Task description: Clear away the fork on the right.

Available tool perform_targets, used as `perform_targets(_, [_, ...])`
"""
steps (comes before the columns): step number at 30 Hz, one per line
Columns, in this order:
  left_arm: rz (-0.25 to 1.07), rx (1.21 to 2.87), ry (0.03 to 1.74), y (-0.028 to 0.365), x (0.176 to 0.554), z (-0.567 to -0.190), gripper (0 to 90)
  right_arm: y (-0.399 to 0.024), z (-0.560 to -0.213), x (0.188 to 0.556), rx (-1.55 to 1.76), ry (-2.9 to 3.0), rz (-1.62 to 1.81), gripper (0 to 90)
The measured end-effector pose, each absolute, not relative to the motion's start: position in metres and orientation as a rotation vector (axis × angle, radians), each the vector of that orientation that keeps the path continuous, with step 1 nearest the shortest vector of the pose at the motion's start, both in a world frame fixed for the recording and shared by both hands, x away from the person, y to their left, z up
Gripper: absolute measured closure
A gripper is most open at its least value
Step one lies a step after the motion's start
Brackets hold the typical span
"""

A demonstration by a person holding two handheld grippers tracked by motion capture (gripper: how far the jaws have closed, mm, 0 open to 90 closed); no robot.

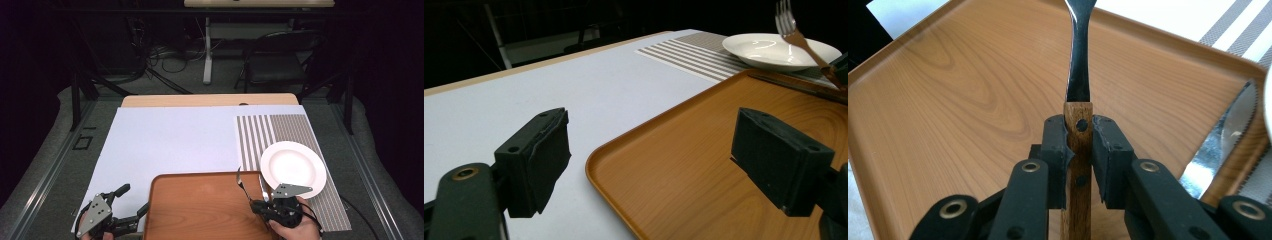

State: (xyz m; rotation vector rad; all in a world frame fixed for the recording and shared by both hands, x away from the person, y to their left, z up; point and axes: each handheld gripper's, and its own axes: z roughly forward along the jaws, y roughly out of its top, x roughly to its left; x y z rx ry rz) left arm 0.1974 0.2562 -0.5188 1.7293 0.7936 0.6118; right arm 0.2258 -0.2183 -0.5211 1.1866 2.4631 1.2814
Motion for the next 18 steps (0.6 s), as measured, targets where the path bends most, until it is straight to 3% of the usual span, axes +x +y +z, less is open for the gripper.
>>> perform_targets(18, [0.607, 1.737, 0.782, 0.254, 0.2, -0.519, 15.8, -0.208, -0.547, 0.238, 1.281, 2.556, 1.216, 77.1])
